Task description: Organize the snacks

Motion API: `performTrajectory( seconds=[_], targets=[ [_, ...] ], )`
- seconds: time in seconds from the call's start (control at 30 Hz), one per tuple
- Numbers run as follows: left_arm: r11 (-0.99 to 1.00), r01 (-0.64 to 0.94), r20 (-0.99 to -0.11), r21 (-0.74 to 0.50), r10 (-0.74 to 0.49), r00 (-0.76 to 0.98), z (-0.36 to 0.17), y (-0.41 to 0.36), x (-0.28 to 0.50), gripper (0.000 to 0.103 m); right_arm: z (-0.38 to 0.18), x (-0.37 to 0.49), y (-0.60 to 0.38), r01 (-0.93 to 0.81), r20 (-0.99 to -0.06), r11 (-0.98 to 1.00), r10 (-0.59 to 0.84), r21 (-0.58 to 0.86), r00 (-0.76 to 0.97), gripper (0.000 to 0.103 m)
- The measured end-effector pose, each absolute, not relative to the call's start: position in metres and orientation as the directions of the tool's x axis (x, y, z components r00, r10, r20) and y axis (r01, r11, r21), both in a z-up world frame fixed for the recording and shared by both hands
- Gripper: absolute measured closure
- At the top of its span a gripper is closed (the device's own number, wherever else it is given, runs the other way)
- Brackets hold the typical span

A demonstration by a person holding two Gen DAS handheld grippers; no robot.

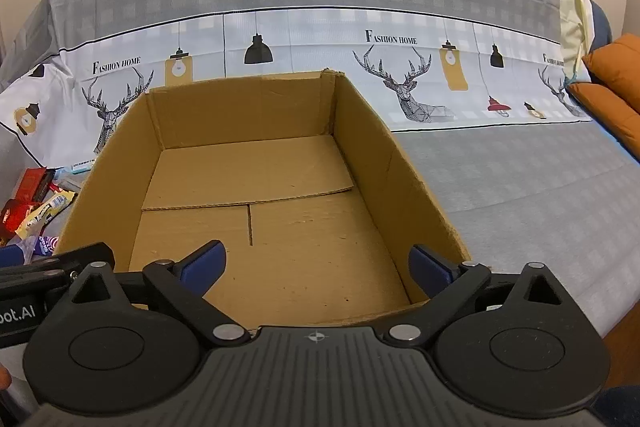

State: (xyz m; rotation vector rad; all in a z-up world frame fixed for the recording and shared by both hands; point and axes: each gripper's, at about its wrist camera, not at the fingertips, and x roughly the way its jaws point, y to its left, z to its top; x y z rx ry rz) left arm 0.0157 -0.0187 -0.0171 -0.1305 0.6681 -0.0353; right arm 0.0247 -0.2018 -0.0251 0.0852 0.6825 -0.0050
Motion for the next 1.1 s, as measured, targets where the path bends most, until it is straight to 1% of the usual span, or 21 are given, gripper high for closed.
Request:
performTrajectory(
  seconds=[0.1,0.13,0.17,0.2,0.23,0.27,0.33,0.37,0.4,0.5,0.6,0.63,0.67,0.7,0.73,0.77,0.87,0.93,1.0,1.07,1.1],
  targets=[
    [0.992,-0.013,-0.611,-0.128,-0.069,0.789,-0.014,-0.011,0.015,0.000,-0.023,0.025,-0.195,0.023,-0.619,0.997,0.030,0.078,0.785,0.014],
    [0.992,-0.012,-0.608,-0.127,-0.068,0.791,-0.012,-0.007,0.014,0.000,-0.022,0.024,-0.192,0.015,-0.612,0.996,0.038,0.082,0.790,0.019],
    [0.992,-0.012,-0.604,-0.127,-0.068,0.794,-0.010,-0.002,0.013,0.001,-0.020,0.023,-0.189,0.007,-0.603,0.996,0.046,0.086,0.796,0.029],
    [0.991,-0.008,-0.598,-0.132,-0.073,0.798,-0.006,0.005,0.012,0.004,-0.018,0.022,-0.184,-0.003,-0.593,0.996,0.053,0.086,0.803,0.035],
    [0.990,0.002,-0.593,-0.140,-0.086,0.801,-0.002,0.014,0.011,0.018,-0.016,0.022,-0.179,-0.012,-0.582,0.996,0.059,0.084,0.811,0.046],
    [0.990,0.019,-0.590,-0.141,-0.099,0.801,0.005,0.024,0.012,0.029,-0.015,0.022,-0.175,-0.021,-0.580,0.996,0.070,0.090,0.812,0.054],
    [0.991,0.047,-0.581,-0.128,-0.114,0.806,0.019,0.044,0.019,0.086,-0.010,0.020,-0.165,-0.051,-0.549,0.991,0.112,0.125,0.828,0.061],
    [0.990,0.063,-0.570,-0.129,-0.126,0.812,0.027,0.056,0.022,0.096,-0.006,0.018,-0.158,-0.074,-0.532,0.986,0.145,0.152,0.834,0.063],
    [0.991,0.074,-0.555,-0.115,-0.126,0.823,0.035,0.069,0.026,0.098,-0.003,0.017,-0.153,-0.096,-0.509,0.981,0.169,0.168,0.844,0.063],
    [0.998,0.053,-0.498,-0.018,-0.055,0.866,0.054,0.117,0.041,0.098,0.008,0.009,-0.128,-0.203,-0.427,0.949,0.292,0.243,0.856,0.063],
    [0.999,0.017,-0.479,-0.033,-0.031,0.877,0.052,0.172,0.057,0.098,0.020,0.001,-0.095,-0.325,-0.395,0.888,0.440,0.324,0.807,0.063],
    [0.999,-0.011,-0.479,-0.036,-0.008,0.878,0.042,0.189,0.060,0.098,0.015,0.005,-0.079,-0.358,-0.415,0.884,0.459,0.300,0.786,0.063],
    [0.996,-0.057,-0.511,-0.065,0.016,0.860,0.033,0.203,0.066,0.098,0.011,0.008,-0.066,-0.383,-0.435,0.875,0.480,0.295,0.762,0.063],
    [0.986,-0.107,-0.564,-0.126,0.017,0.826,0.027,0.217,0.074,0.098,0.008,0.011,-0.059,-0.398,-0.454,0.866,0.498,0.302,0.739,0.063],
    [0.974,-0.130,-0.574,-0.185,0.000,0.819,0.023,0.227,0.078,0.098,0.004,0.014,-0.045,-0.424,-0.466,0.853,0.522,0.305,0.714,0.063],
    [0.971,-0.128,-0.583,-0.203,-0.015,0.812,0.020,0.231,0.082,0.098,-0.001,0.019,-0.032,-0.447,-0.479,0.841,0.541,0.305,0.692,0.063],
    [0.978,-0.112,-0.641,-0.178,-0.029,0.767,0.008,0.229,0.099,0.098,-0.009,0.025,0.000,-0.493,-0.516,0.813,0.578,0.308,0.632,0.062],
    [0.983,-0.085,-0.674,-0.166,-0.050,0.737,-0.001,0.225,0.112,0.098,-0.024,0.037,0.018,-0.500,-0.568,0.808,0.580,0.311,0.584,0.061],
    [0.988,-0.061,-0.707,-0.142,-0.058,0.705,-0.014,0.222,0.121,0.095,-0.034,0.046,0.028,-0.482,-0.607,0.810,0.577,0.335,0.547,0.059],
    [0.994,-0.043,-0.738,-0.104,-0.048,0.673,-0.027,0.217,0.132,0.093,-0.045,0.058,0.036,-0.453,-0.642,0.815,0.569,0.361,0.513,0.051],
    [0.996,-0.037,-0.750,-0.077,-0.034,0.660,-0.033,0.215,0.139,0.088,-0.050,0.064,0.037,-0.435,-0.656,0.813,0.575,0.388,0.488,0.050]
  ],
)
